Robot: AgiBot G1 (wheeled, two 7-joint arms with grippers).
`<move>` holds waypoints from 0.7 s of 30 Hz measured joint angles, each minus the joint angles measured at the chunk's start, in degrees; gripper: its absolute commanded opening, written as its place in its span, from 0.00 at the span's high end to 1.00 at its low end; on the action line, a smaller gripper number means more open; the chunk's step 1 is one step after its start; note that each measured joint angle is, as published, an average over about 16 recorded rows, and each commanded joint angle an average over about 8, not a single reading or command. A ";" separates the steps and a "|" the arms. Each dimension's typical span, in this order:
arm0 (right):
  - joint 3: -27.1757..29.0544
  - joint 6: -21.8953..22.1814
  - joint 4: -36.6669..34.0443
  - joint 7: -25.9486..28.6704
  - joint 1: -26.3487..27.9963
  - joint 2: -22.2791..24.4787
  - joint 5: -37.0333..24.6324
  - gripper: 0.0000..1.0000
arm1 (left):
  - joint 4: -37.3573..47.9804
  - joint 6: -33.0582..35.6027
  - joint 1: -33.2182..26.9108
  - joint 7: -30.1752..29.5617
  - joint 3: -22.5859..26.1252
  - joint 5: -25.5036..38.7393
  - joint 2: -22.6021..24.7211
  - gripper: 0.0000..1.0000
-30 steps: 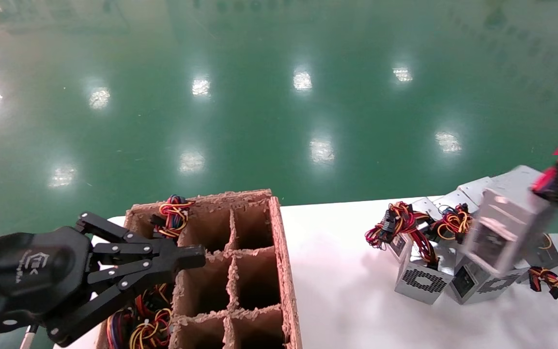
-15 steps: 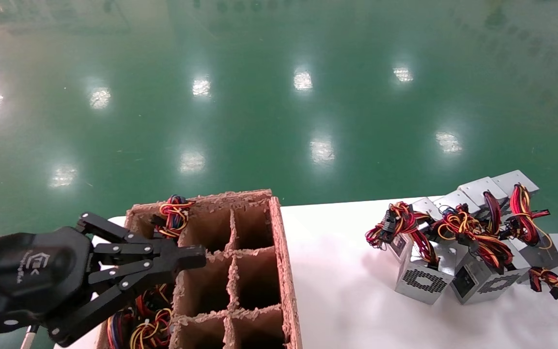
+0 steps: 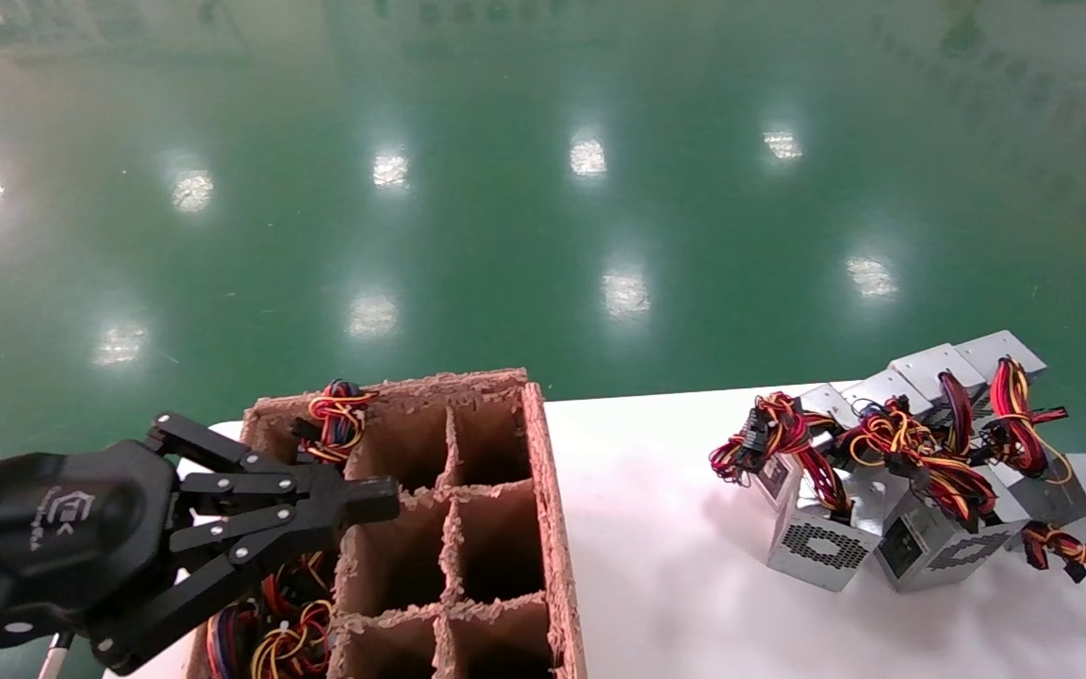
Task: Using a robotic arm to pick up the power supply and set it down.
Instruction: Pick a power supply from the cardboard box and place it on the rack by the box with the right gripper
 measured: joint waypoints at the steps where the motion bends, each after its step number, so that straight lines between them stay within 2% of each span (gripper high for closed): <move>1: 0.10 -0.01 -0.55 -0.03 -1.14 -0.40 0.78 1.00 | 0.00 0.00 0.00 0.00 0.00 0.00 0.00 1.00; 11: 2.84 0.07 -2.79 -1.24 -13.49 -4.18 8.12 1.00 | 0.00 0.00 0.00 0.00 0.00 0.00 0.00 1.00; 21: 5.72 0.80 0.07 -3.76 -22.63 -6.61 12.28 1.00 | 0.00 0.00 0.00 0.00 0.00 0.00 0.00 1.00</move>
